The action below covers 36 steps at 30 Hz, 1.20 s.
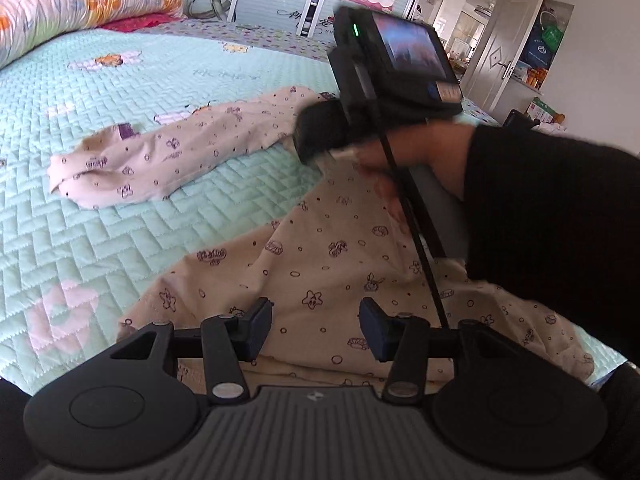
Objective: Fold clothes
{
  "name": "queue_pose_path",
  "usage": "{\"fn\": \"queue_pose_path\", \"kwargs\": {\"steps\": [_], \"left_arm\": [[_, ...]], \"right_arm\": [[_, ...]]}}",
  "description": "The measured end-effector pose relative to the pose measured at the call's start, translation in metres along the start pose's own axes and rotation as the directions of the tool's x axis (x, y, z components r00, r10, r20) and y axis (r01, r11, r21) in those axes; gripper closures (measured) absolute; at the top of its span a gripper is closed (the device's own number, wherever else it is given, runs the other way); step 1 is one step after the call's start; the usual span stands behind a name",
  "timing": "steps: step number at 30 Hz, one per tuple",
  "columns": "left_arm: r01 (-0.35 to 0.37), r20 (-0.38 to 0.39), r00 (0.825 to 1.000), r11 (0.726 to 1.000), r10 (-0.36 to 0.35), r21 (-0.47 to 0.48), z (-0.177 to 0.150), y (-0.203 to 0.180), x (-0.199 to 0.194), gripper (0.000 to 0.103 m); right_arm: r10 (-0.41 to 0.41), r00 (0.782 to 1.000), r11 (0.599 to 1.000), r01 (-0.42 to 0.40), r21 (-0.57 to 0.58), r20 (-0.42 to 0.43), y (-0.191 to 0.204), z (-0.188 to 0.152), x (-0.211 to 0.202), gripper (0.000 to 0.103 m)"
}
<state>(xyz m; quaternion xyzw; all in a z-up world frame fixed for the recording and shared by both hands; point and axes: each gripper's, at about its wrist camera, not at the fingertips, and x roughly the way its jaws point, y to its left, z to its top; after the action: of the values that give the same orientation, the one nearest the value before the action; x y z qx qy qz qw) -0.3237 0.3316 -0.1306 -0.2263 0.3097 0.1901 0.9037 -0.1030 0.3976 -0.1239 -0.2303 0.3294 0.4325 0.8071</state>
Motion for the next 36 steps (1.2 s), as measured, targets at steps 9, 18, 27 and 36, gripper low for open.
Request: {"fn": "queue_pose_path", "kwargs": {"steps": [9, 18, 27, 36], "left_arm": [[-0.010, 0.004, 1.000, 0.999, 0.011, -0.034, -0.003, 0.008, -0.007, 0.051], [0.021, 0.010, 1.000, 1.000, -0.021, 0.006, -0.002, -0.006, -0.009, 0.051], [0.018, 0.004, 1.000, 0.996, -0.018, 0.085, 0.000, -0.036, -0.009, 0.050], [-0.022, -0.014, 1.000, 0.991, 0.024, 0.131, 0.007, -0.045, -0.007, 0.049]], "right_arm": [[0.023, 0.998, 0.998, -0.019, -0.064, 0.058, 0.061, 0.051, 0.011, 0.075], [0.117, 0.979, 0.974, -0.145, 0.173, 0.164, -0.040, -0.040, -0.095, 0.045], [-0.111, 0.984, 0.767, -0.004, 0.641, 0.139, -0.225, -0.124, -0.140, 0.034], [-0.090, 0.988, 0.702, -0.026, 0.712, 0.125, -0.324, -0.116, -0.102, 0.034]]}}
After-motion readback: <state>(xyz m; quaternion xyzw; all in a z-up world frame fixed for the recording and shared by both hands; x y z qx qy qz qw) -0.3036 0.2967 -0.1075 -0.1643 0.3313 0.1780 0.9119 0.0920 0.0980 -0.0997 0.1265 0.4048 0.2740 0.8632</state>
